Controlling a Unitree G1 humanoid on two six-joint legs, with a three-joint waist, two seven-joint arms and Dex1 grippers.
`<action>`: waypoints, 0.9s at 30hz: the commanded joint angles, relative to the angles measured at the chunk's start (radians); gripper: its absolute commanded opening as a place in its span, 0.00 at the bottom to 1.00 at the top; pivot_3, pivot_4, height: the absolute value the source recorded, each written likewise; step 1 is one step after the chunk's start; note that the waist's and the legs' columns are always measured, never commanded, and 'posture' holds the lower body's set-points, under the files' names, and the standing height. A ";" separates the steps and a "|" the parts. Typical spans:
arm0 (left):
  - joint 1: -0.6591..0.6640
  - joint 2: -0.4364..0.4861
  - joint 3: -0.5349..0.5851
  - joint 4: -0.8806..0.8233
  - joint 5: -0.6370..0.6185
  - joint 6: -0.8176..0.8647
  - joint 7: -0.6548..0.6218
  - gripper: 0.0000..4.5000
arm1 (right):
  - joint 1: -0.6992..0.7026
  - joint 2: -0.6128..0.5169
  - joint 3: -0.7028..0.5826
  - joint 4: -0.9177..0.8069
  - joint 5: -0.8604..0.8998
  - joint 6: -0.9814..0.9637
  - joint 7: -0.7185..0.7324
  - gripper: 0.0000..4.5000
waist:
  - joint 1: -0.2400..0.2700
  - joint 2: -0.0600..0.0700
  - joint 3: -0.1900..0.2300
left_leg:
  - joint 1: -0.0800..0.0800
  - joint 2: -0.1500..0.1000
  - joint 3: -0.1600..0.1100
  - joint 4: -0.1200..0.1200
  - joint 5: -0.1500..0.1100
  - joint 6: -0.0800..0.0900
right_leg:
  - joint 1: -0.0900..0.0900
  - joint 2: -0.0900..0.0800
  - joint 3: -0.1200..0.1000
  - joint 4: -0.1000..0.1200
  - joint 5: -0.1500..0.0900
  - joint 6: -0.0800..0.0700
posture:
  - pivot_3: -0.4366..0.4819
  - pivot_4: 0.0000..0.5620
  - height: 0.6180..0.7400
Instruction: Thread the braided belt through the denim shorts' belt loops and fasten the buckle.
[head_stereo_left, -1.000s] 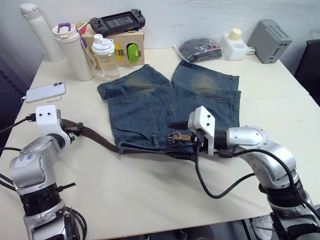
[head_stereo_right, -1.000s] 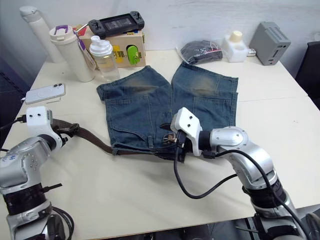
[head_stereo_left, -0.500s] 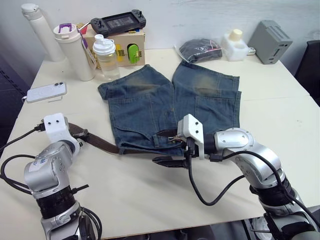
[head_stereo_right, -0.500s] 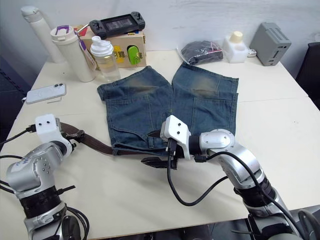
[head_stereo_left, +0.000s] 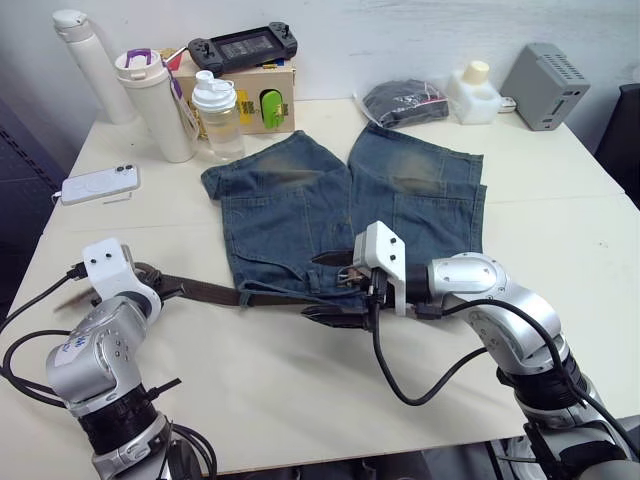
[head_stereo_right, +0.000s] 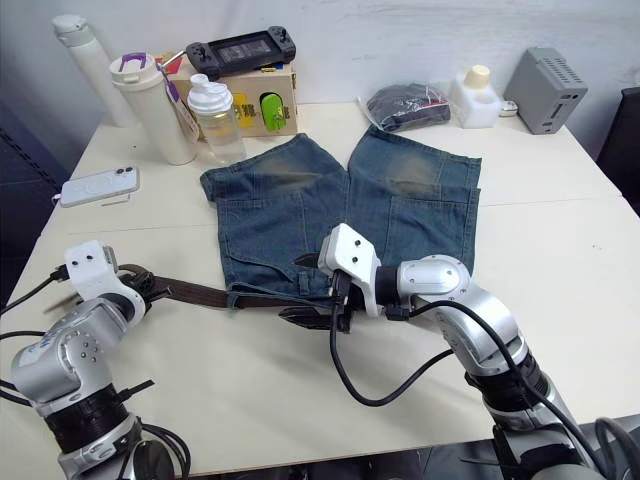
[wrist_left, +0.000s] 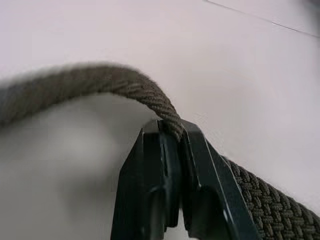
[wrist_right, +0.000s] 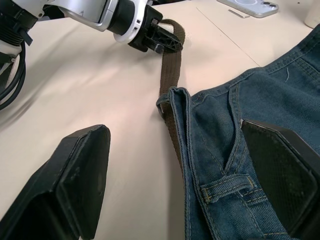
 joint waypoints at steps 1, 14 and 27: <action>0.002 -0.057 0.041 0.067 -0.045 -0.020 -0.009 0.00 | 0.005 -0.004 -0.028 -0.060 0.019 0.003 -0.016 1.00 | 0.002 0.001 0.000 | 0.000 0.000 0.000 0.000 0.000 0.000 | 0.000 0.000 0.000 0.000 0.000 0.000 | 0.48 0.27 0.59; 0.110 0.319 -0.438 -0.113 0.039 -0.761 -0.490 0.00 | 0.006 -0.020 -0.114 -0.064 0.051 0.035 -0.075 1.00 | -0.009 -0.004 0.003 | -0.003 0.001 -0.001 -0.001 -0.001 -0.001 | -0.003 0.001 -0.002 -0.002 -0.001 -0.001 | 0.48 0.27 0.59; 0.191 0.701 -0.781 0.059 0.318 -1.354 -0.846 0.00 | 0.026 -0.086 0.145 0.008 -0.485 -0.359 -0.243 1.00 | -0.022 0.003 0.006 | -0.004 0.002 0.002 -0.003 -0.001 -0.002 | -0.006 0.001 -0.002 -0.001 -0.002 -0.004 | 0.48 0.27 0.59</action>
